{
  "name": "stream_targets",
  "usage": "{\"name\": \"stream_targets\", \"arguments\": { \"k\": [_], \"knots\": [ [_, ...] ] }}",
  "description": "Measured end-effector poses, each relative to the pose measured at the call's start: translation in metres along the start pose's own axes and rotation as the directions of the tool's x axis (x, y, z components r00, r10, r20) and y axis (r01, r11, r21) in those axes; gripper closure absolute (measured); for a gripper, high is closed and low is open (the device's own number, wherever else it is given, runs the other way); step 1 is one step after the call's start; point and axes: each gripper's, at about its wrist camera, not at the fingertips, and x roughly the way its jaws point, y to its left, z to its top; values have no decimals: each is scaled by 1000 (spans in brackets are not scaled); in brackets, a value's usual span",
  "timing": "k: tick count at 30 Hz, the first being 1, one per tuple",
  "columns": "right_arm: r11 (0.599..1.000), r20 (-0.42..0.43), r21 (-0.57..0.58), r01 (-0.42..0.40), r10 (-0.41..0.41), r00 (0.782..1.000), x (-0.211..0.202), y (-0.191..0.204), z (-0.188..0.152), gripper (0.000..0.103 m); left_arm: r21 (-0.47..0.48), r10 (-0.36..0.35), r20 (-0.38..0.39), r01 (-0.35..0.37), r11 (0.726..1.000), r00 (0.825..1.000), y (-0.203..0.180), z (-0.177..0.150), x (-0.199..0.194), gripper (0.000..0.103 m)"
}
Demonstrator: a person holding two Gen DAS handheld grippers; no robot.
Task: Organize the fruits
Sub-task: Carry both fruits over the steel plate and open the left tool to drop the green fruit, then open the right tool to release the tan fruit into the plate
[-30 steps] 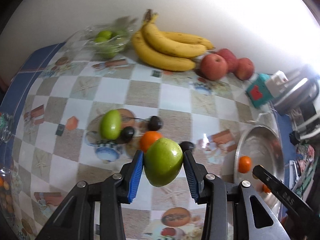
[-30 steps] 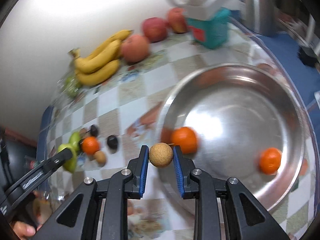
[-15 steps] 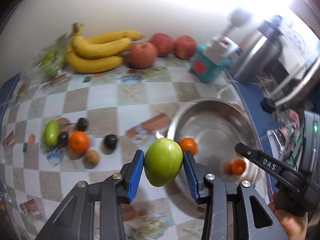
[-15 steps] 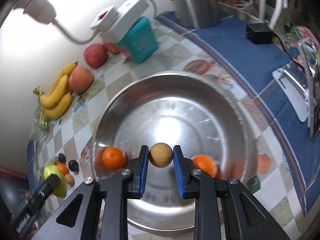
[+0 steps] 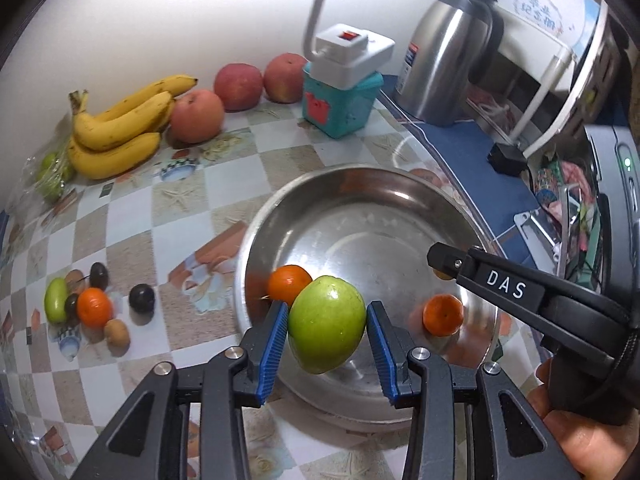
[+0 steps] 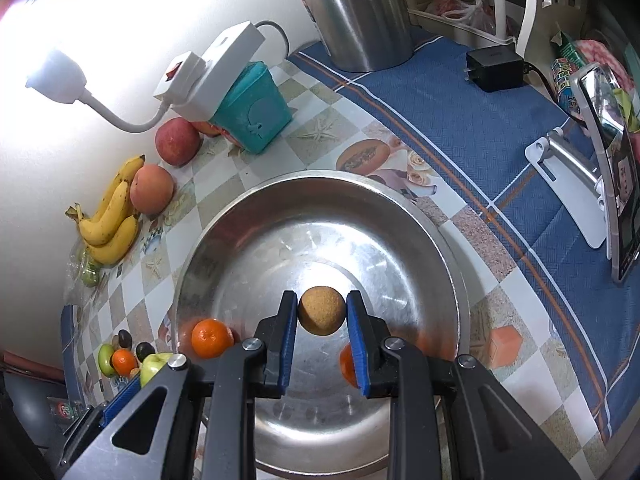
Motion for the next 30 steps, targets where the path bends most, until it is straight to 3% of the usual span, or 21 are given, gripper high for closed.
{"name": "stream_targets", "arguments": {
  "k": [20,30],
  "knots": [
    [999,-60,-29,37,-38,997,33,-1,-7,77,5,23,-78,-23,1000,997,-3,-10,35,60],
    [997,-57,-39,73,-75,996,33,0,-6,74,26,24,-62,-22,999,998,-8,-7,31,58]
  ]
}}
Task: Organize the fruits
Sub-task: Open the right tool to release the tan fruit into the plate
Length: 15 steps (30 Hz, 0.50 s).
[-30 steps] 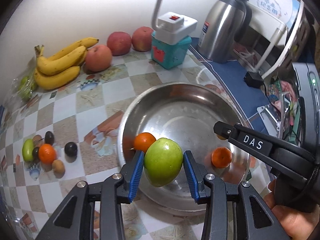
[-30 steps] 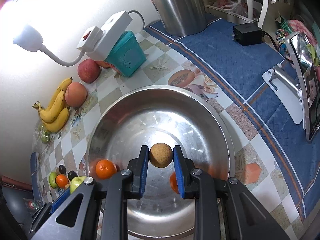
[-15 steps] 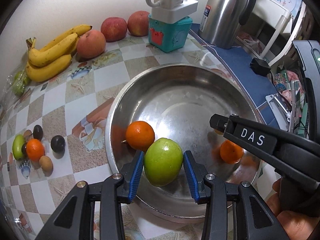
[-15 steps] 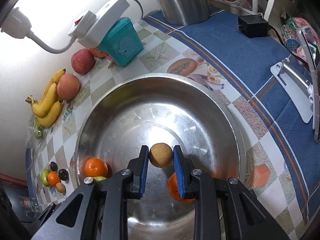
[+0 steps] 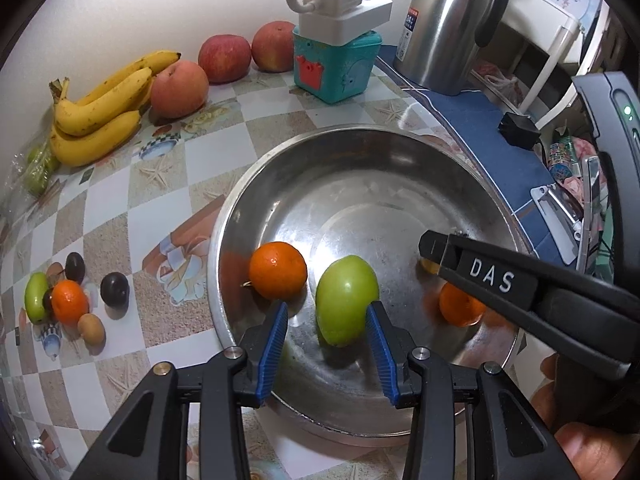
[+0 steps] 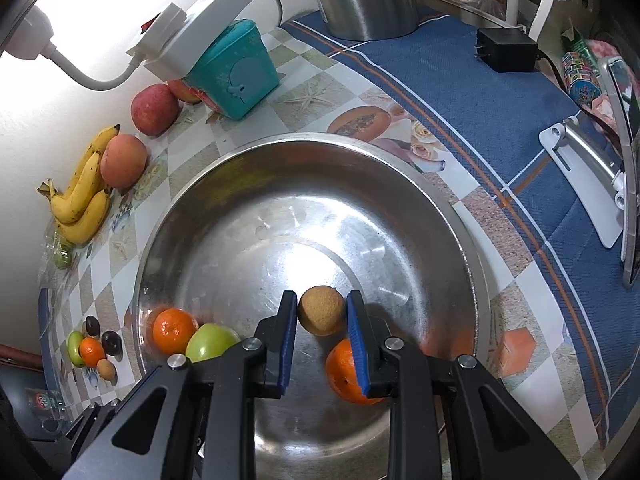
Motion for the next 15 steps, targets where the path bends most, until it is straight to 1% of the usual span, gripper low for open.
{"name": "stream_targets", "arguments": {
  "k": [1,4,10,15],
  "knots": [
    [1000,3,0,3,-3,1000,-2,0,0,71,3,4,1,-4,1000,1000,0,0,-1,58],
    [1000,19,-4,7,-7,1000,-8,1,2,67,-2,2,8,-2,1000,1000,2,2,-4,58],
    [1000,41,-15,10,-10,999,-20,5,7,66,-28,15,33,-14,1000,999,13,5,-16,58],
    [999,25,-19,30,-30,999,-23,6,5,66,-93,41,43,-37,995,998,35,9,-24,57]
  ]
}}
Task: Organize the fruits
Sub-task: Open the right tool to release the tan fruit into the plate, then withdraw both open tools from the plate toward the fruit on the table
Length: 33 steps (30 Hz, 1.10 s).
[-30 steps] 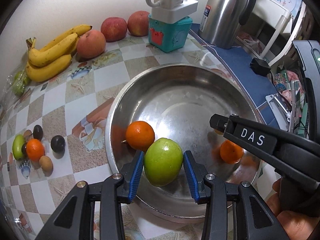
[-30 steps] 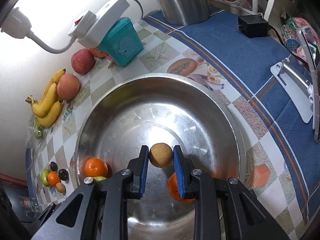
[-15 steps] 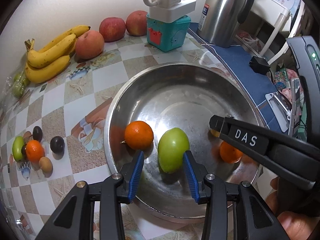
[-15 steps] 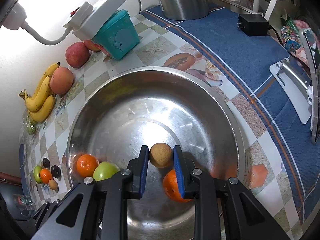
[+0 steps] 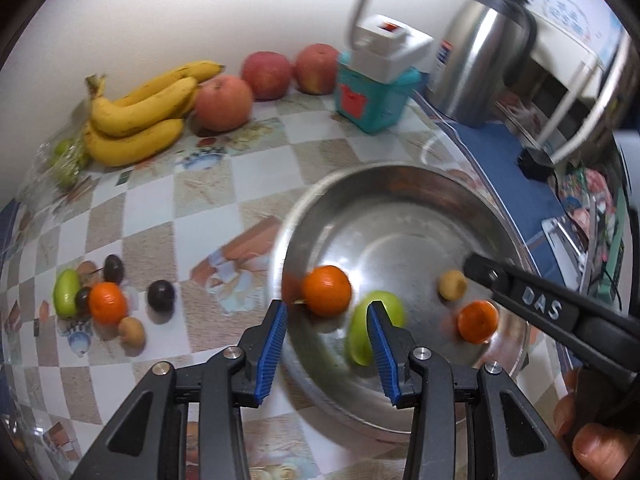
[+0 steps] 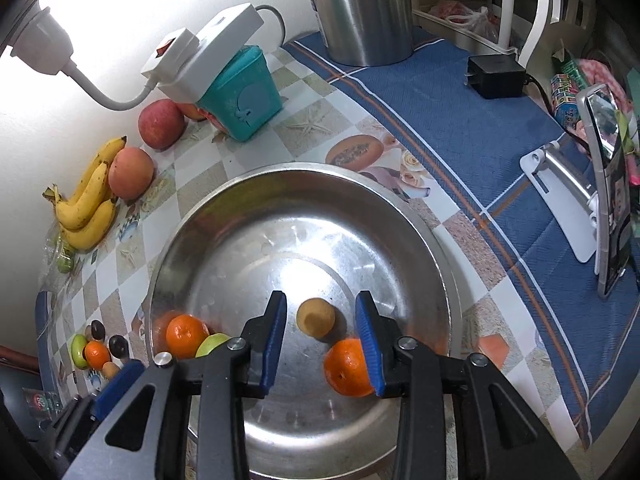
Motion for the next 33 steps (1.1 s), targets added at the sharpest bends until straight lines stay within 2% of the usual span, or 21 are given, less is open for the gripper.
{"name": "stream_targets", "arguments": {
  "k": [11,21,25,26,28,30,32,33],
  "knots": [
    [996,-33,-91,-8,5,999,-4,32,-10,66,-192,69,7,-66,979,998,68,1,-16,57],
    [984,-15,-177,-34,32,999,-24,61,-18,67,-281,122,16,-113,953,992,104,-1,-33,57],
    [981,-6,-191,-33,32,999,-28,66,-19,67,-295,133,14,-123,948,991,111,-2,-35,46],
    [981,-4,-193,-33,32,999,-29,67,-19,66,-297,135,13,-126,947,991,112,-2,-35,46],
    [980,-2,-195,-34,34,999,-30,67,-19,59,-301,140,8,-131,945,990,113,-2,-36,45],
    [980,-5,-197,-35,34,999,-29,67,-19,58,-304,149,0,-142,942,989,114,-3,-35,40],
    [979,-12,-200,-31,29,999,-26,67,-20,58,-308,162,-13,-158,938,987,115,-3,-33,27],
    [979,-14,-202,-29,26,1000,-26,67,-20,58,-308,168,-19,-166,937,986,115,-4,-33,25]
  ]
}}
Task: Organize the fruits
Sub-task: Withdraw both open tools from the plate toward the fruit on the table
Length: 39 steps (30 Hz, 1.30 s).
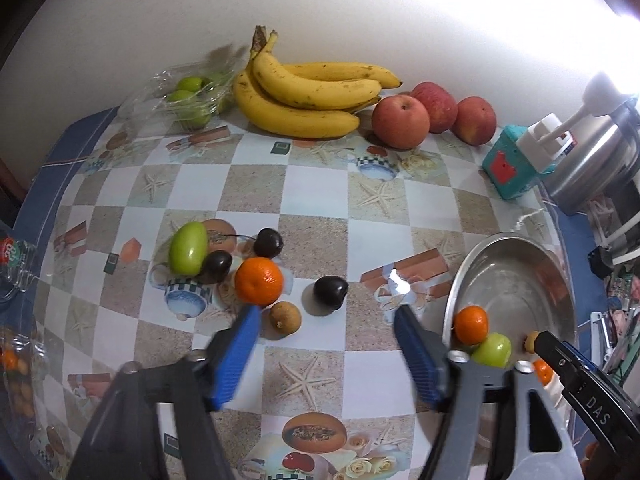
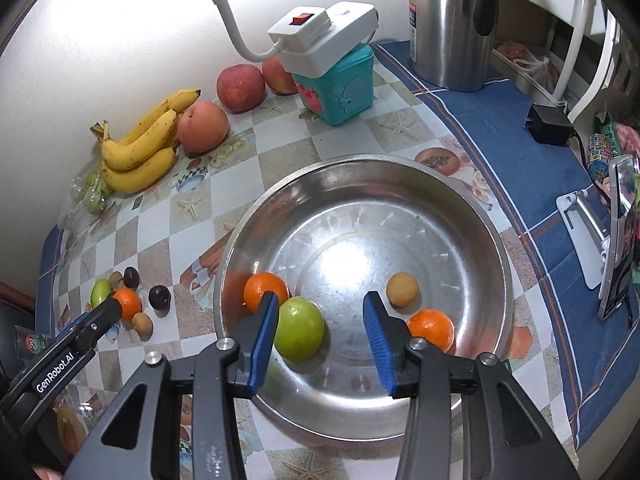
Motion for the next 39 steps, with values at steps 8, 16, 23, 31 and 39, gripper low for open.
{"name": "stream_targets", "arguments": {
  "k": [8,16,23,31,39],
  "knots": [
    [1000,9,-10,17,-17,1000,0,1,-1,30,-9,76,-5,-77,997,997,6,-3,5,0],
    [999,17,-18,26,-26,1000,2,2,-2,16,-12,101,-5,-101,995,995,8,-3,7,0],
    [998,35,-22,50,-49,998,2,1,-3,5,-10,116,-3,-116,993,993,8,-4,7,0],
    [1000,48,1,28,-28,998,3,-1,-3,5,3,124,33,-124,992,992,11,-2,1,0],
    [1000,42,-17,9,-9,999,7,9,-5,5,3,181,54,-181,983,982,33,4,-4,0]
  ]
}}
